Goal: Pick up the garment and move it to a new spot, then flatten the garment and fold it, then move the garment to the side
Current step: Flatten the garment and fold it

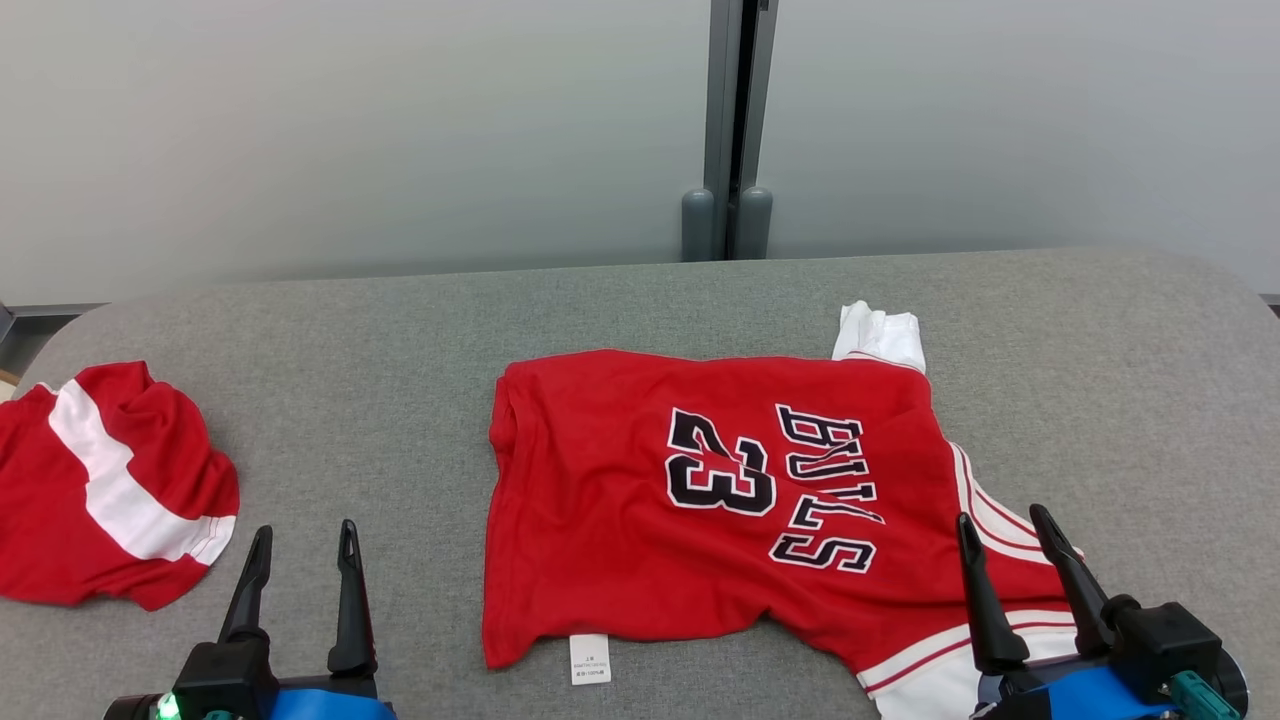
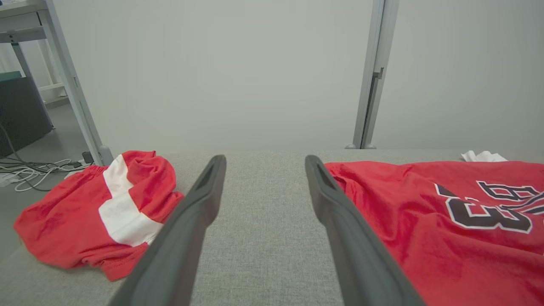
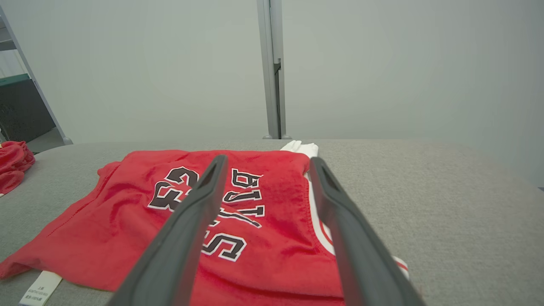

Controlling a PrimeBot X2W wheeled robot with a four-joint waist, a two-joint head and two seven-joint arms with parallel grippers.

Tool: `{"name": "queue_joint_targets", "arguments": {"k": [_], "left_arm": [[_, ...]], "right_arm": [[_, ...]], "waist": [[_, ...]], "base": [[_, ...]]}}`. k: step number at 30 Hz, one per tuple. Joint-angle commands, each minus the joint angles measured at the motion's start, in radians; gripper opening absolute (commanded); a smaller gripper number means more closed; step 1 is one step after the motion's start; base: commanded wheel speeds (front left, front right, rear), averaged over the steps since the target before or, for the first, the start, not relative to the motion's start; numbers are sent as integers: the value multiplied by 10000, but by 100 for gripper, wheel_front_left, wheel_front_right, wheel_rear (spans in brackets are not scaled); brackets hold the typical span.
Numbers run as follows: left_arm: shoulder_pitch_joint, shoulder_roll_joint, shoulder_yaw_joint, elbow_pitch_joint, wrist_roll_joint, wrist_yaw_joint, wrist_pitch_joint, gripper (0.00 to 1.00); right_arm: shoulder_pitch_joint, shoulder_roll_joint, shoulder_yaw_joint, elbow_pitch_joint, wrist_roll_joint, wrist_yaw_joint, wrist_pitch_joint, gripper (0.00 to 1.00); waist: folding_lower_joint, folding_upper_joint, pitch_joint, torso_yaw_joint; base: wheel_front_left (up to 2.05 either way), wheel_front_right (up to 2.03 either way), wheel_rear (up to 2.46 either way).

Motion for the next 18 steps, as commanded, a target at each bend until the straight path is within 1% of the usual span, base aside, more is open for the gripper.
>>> {"name": "queue_joint_targets", "arguments": {"k": [1,10,14,18], "left_arm": [[-50,-12,52,13,49,-17,-25,100],[-45,-76,37,108,12,-59,-25,100],[-38,-133,-147,471,-142,-194,-26,100],[-198,-189,-476,1158,-275,-373,-26,100]], "right_arm": [[48,5,3,22,5,1,-32,100],[117,4,-96,200,-16,1,-32,100],[96,-9,-396,591,-57,1,-32,100],[78,-86,-734,1155,-81,1,-30,100]], "waist": [[1,0,-1,-2],[1,0,20,-26],[1,0,79,-79],[1,0,219,-198]], "base": [[0,0,0],[0,0,0],[0,0,0],[0,0,0]]}}
